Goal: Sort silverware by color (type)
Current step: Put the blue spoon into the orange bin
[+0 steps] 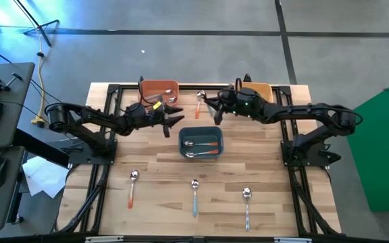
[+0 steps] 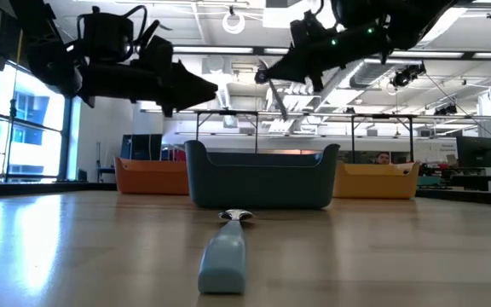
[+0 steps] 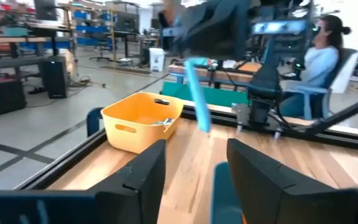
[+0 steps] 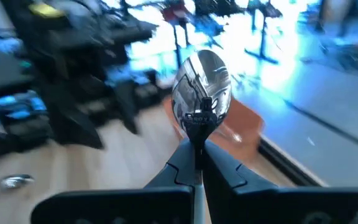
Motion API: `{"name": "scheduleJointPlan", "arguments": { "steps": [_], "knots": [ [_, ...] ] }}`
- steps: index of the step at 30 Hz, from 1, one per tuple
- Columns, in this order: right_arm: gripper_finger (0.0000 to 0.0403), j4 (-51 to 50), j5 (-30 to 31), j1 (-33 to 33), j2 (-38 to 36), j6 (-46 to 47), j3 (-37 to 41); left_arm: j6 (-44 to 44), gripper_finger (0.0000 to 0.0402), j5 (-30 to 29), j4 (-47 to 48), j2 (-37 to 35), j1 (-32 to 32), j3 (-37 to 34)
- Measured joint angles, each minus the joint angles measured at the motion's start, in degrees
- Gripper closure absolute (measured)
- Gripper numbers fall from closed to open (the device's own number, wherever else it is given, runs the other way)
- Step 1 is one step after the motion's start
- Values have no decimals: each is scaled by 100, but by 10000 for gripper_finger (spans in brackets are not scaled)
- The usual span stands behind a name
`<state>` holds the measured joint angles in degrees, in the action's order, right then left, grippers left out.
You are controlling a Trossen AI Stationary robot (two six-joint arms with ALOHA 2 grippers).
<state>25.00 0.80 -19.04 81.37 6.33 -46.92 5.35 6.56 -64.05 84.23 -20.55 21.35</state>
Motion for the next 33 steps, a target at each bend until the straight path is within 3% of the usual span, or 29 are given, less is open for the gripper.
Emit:
{"name": "scheduleJointPlan", "arguments": {
  "steps": [4, 9, 25, 29, 33],
  "knots": [
    [402, 837, -386, 12, 181, -83, -9, -104, 223, -409, -5, 184, 231, 250],
    [402, 1283, -456, 27, 403, -83, -4, -350, 208, -699, -12, 445, 423, 737],
    [402, 1556, -599, 72, 421, -382, -4, 52, 206, -309, 443, 1228, 428, 2082],
    [402, 1554, -603, 72, 421, -383, -4, 58, 231, -238, 445, 1341, 428, 2240],
    [402, 1572, -562, 76, 419, -493, -4, 54, 294, -283, 450, 1353, 425, 2264]
  ]
}}
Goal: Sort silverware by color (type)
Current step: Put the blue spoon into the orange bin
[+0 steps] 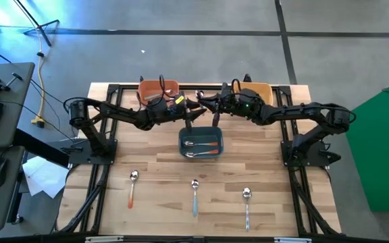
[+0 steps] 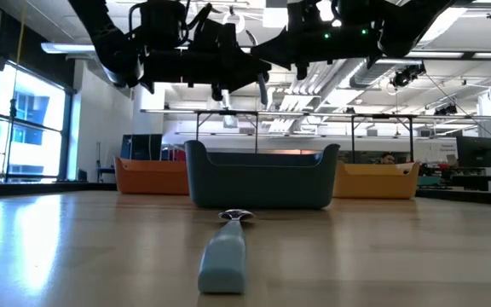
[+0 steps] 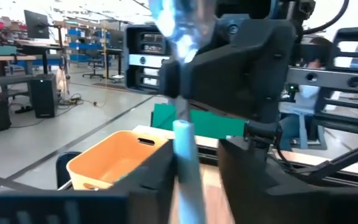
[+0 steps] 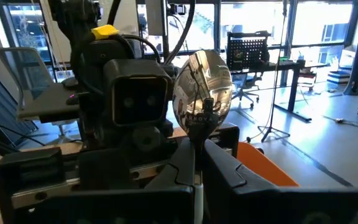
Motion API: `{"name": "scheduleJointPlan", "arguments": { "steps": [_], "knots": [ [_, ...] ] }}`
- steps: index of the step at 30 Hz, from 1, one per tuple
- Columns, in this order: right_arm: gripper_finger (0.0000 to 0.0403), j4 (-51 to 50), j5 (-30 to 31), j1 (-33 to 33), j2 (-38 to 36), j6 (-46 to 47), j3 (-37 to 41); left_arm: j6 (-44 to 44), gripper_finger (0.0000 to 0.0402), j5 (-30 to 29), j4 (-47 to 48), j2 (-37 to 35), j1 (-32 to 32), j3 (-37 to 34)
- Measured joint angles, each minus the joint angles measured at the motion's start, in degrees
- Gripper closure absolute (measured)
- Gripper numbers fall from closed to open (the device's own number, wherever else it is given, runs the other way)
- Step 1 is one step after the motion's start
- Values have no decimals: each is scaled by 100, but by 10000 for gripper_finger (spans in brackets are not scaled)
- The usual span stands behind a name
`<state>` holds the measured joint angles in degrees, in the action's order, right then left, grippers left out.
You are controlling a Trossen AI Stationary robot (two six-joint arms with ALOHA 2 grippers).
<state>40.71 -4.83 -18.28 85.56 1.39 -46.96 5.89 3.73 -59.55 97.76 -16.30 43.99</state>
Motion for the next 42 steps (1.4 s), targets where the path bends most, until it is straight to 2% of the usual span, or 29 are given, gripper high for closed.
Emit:
{"name": "scheduleJointPlan", "arguments": {
  "steps": [4, 14, 17, 21, 25, 29, 33, 36, 39, 42],
  "knots": [
    [402, 30, 30, 4, -4, -86, 0, -93, 374, -148, -20, 0, -28, 0],
    [382, 54, 160, 9, -4, -141, 0, -389, 387, -231, -1, -51, -105, 2],
    [359, 60, 328, 11, -4, -147, 0, -542, 387, -221, 110, -184, -152, 4],
    [309, 44, 519, -7, -7, -234, 0, -805, 387, -234, 683, -503, -245, 4],
    [264, -286, 905, -32, -159, -520, 0, -950, 387, -287, 1945, -1014, -469, 9],
    [251, -948, 1017, -117, -376, -686, 0, -859, 387, -300, 4358, -1574, -1026, 241],
    [272, -1418, 1015, -234, -474, -832, 0, -1612, 387, -343, 6565, -1835, -1646, 607],
    [301, -1599, 1010, -328, -466, -844, 0, -2540, 387, -787, 7748, -1844, -2066, 898],
    [331, -1659, 993, -386, -466, -833, 0, -3445, 387, -1370, 8300, -1742, -2367, 1008],
    [355, -1648, 991, -402, -466, -843, 0, -4002, 387, -1648, 8358, -1573, -2613, 1059]
  ]
}}
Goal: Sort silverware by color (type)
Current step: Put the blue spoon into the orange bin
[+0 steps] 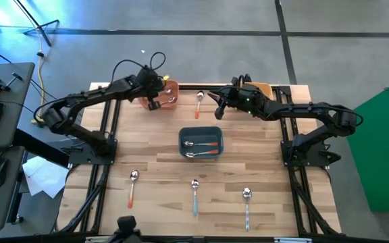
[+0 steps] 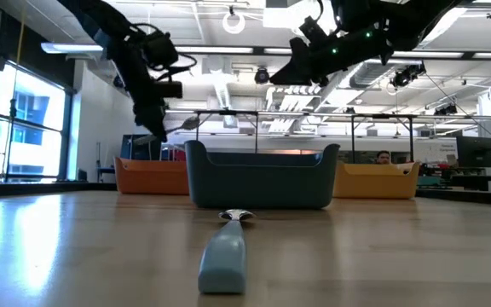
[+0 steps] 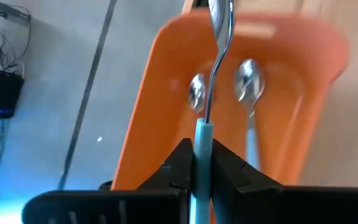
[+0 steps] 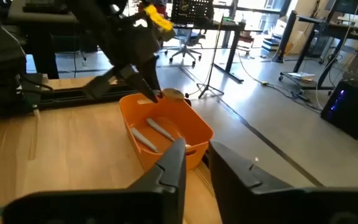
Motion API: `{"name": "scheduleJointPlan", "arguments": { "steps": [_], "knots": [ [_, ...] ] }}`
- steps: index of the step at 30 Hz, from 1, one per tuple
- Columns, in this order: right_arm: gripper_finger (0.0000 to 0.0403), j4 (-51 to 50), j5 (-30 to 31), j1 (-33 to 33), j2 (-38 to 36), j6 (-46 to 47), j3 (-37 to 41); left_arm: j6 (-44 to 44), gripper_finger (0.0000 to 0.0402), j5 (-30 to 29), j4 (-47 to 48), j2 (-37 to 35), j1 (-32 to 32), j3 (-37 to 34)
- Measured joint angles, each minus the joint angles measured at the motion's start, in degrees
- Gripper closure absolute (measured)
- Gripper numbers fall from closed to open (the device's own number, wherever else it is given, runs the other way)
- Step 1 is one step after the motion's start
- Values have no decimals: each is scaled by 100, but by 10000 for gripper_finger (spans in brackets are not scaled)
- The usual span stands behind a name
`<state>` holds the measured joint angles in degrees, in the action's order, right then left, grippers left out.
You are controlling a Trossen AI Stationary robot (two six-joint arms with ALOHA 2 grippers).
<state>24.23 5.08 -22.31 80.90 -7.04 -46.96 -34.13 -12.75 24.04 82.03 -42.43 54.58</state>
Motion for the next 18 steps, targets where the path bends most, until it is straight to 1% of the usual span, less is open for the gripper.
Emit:
{"name": "scheduleJointPlan", "arguments": {
  "steps": [5, 9, 14, 18],
  "knots": [
    [381, -36, -15, 4, 0, -60, 0, -730, 387, -25, 85, 465, -336, 115],
    [388, -93, -15, 4, 0, -73, 0, -1126, 387, 130, 362, 880, -456, 395],
    [389, -138, -13, 4, 0, -53, 0, -1107, 387, 490, 799, 1394, -499, 854],
    [389, -152, -13, 4, 0, -44, 0, -1066, 372, 522, 910, 1730, -508, 976]
  ]
}}
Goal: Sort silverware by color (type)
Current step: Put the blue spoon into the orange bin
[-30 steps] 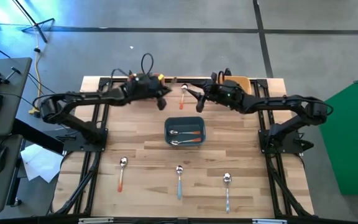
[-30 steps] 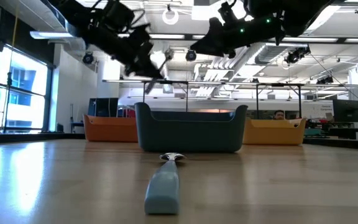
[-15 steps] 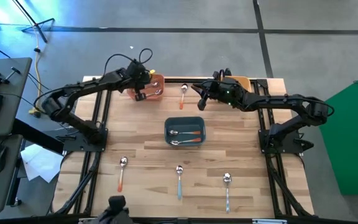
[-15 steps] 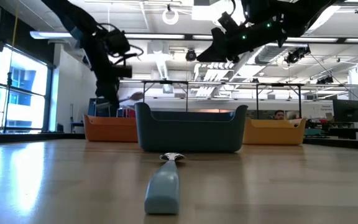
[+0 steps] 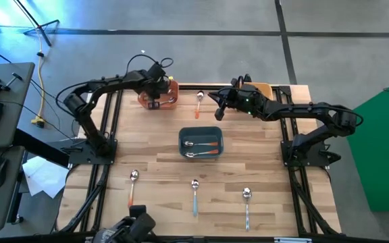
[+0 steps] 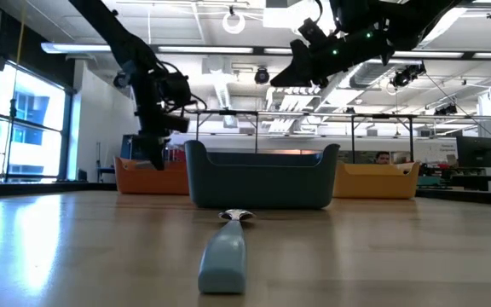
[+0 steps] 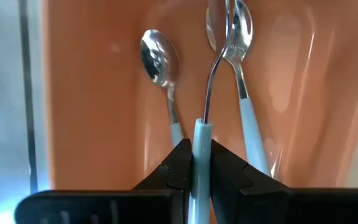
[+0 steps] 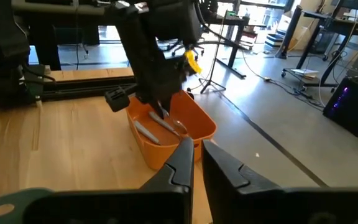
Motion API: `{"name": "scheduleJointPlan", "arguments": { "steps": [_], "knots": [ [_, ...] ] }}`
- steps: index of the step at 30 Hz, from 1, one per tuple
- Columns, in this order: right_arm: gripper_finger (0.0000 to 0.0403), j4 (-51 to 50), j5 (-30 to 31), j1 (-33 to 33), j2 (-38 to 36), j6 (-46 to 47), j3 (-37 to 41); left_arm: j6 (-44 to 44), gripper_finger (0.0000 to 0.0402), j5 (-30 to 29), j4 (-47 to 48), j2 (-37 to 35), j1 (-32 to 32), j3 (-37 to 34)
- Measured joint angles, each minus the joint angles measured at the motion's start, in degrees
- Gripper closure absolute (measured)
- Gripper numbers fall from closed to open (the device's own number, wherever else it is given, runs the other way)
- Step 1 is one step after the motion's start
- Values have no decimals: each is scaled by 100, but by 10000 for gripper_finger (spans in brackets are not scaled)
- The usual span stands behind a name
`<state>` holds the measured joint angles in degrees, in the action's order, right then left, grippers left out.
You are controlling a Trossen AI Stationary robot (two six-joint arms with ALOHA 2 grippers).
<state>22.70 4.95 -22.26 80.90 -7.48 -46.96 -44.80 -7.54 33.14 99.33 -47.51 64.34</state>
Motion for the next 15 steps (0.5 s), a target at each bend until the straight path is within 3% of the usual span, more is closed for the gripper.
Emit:
{"name": "scheduleJointPlan", "arguments": {
  "steps": [7, 15],
  "knots": [
    [389, -137, 2, 0, 0, 184, 0, 309, 350, 125, 10, 177, -10, 4],
    [389, -304, 5, 0, 2, 481, 0, 1079, 316, 318, -158, -266, -52, 7]
  ]
}}
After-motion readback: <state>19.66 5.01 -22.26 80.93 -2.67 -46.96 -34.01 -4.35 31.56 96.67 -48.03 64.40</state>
